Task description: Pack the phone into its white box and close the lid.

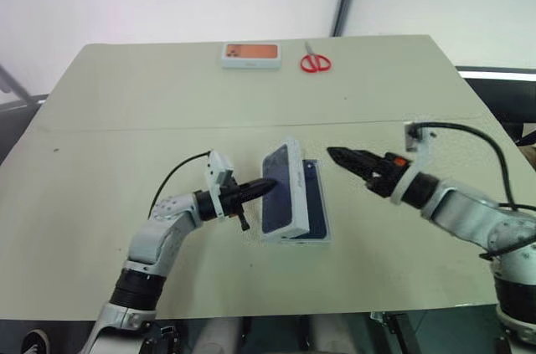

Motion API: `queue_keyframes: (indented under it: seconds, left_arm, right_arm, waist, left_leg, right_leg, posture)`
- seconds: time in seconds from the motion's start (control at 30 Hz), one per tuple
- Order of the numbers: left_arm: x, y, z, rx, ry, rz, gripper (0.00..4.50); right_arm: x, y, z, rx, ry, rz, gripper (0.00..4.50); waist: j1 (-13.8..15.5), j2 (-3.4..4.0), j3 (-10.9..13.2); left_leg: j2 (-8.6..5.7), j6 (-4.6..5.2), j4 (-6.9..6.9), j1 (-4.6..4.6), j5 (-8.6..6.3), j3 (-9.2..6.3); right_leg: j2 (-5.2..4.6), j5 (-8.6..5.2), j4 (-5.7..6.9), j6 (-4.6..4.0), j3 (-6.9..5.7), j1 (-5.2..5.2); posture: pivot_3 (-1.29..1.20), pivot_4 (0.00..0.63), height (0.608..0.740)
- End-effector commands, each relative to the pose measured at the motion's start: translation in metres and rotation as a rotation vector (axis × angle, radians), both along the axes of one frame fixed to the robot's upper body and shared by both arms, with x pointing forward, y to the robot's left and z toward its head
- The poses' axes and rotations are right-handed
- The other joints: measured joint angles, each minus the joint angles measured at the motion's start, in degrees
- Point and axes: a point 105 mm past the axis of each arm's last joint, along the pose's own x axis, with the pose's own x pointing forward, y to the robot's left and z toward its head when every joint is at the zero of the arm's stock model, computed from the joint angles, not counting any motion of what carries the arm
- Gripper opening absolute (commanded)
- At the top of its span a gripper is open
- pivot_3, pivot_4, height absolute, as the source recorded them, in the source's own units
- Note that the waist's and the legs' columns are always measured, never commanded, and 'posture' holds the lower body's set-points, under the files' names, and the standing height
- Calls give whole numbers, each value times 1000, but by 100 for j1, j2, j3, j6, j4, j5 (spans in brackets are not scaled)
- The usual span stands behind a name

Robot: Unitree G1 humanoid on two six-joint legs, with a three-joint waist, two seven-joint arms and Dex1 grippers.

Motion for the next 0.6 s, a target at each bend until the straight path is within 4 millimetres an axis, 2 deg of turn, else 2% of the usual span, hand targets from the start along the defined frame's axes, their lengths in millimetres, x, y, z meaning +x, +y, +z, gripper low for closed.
queue_keyframes:
  seconds: [0.03,0.13,0.23,0.37,0.5,0.57,0.6]
  left_arm:
    - [1,3,5,2,-23,1,0]
    - [4,10,8,13,-31,16,0]
    - [8,20,10,31,-38,40,0]
    - [15,35,9,36,-22,100,0]
    - [34,56,-3,95,-7,245,0]
    - [41,60,-12,102,62,290,0]
    - [41,52,-18,121,79,269,0]
  right_arm:
    - [0,9,0,-188,-130,23,3108]
    - [-1,18,-11,-342,-196,88,1502]
    - [0,26,-17,-395,-232,117,50]
    - [2,28,-25,-482,-265,152,50]
    - [3,30,-30,-540,-279,181,50]
    - [3,32,-35,-555,-273,191,50]
    - [2,37,-36,-550,-276,206,50]
  waist:
    - [0,0,0]
    - [12,0,0]
    - [15,-1,0]
    - [17,-1,0]
    - [17,-1,0]
    - [18,-2,1]
    - [18,-2,1]
  left_leg:
    - [0,0,1,0,0,0]
    - [-2,0,3,0,0,-1]
    - [-3,0,3,0,0,-2]
    - [-4,-1,3,0,0,-3]
    - [-4,-1,4,0,0,-4]
    - [-4,-1,4,1,0,-6]
    - [-4,-1,4,0,1,-7]
  right_leg:
    - [0,0,0,0,0,0]
    - [-1,0,0,0,0,1]
    - [-2,0,-1,0,-1,2]
    - [-4,0,-1,0,-1,2]
    - [-4,0,-1,1,-2,2]
    - [-3,1,0,1,-4,2]
    - [-3,1,0,1,-4,2]
  posture:
    - [0,150,740]
    - [0,150,740]
    - [0,150,740]
    - [0,150,740]
    - [0,150,740]
    - [0,150,740]
    - [0,150,740]
